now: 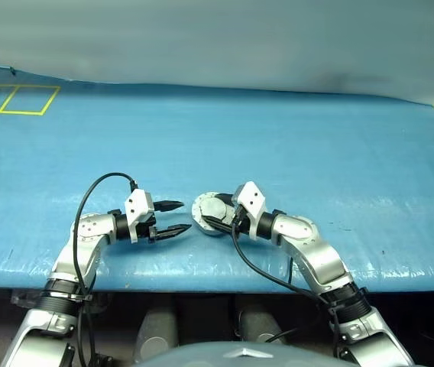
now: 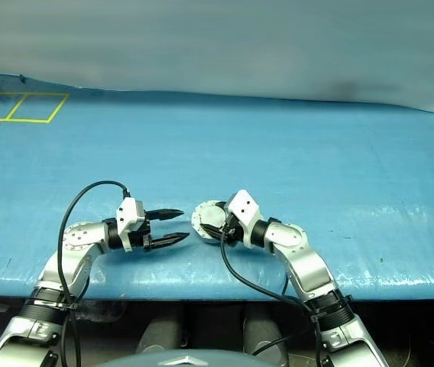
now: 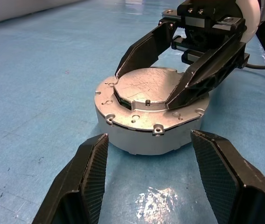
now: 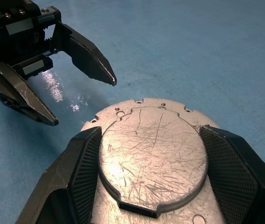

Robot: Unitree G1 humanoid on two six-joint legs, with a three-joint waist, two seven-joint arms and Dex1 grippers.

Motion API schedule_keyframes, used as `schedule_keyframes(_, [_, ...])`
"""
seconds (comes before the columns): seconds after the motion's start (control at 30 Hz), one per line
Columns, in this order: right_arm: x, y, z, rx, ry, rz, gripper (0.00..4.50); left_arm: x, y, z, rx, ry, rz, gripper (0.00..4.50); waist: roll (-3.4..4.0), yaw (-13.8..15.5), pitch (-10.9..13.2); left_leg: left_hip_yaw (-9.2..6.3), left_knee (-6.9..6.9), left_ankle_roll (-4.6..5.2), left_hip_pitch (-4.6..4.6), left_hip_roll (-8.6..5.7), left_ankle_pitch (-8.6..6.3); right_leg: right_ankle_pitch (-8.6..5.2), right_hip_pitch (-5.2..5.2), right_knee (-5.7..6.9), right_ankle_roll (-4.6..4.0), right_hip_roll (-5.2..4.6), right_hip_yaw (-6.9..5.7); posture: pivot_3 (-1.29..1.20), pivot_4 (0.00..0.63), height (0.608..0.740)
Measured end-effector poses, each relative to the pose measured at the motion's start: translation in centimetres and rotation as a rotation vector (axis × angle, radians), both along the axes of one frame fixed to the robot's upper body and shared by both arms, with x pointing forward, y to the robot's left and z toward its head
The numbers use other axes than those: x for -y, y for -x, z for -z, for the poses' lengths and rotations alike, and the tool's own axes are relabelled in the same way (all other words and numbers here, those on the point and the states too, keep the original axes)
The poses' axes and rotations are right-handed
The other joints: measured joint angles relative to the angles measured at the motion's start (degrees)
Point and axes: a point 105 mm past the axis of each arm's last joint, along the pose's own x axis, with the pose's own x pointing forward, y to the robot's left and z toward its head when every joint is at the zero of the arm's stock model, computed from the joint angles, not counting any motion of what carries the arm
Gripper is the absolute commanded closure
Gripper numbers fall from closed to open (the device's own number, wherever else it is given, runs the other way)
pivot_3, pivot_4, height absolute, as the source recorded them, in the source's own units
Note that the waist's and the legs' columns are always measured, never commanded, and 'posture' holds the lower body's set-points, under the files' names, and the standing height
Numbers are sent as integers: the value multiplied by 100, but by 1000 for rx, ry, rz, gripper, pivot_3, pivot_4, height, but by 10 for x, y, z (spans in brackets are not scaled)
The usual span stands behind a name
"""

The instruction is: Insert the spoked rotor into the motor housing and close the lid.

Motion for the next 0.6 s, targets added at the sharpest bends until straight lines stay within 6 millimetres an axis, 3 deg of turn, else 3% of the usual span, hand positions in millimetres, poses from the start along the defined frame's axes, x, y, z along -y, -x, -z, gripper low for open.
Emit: schedule_keyframes(0.6, [1, -1, 2, -3, 2, -12, 1445, -1, 0, 2, -17, -1, -14, 1431, -1, 0, -1, 0, -1, 0, 3, 0, 0, -1, 3, 0, -2, 0, -1, 0, 150, 740])
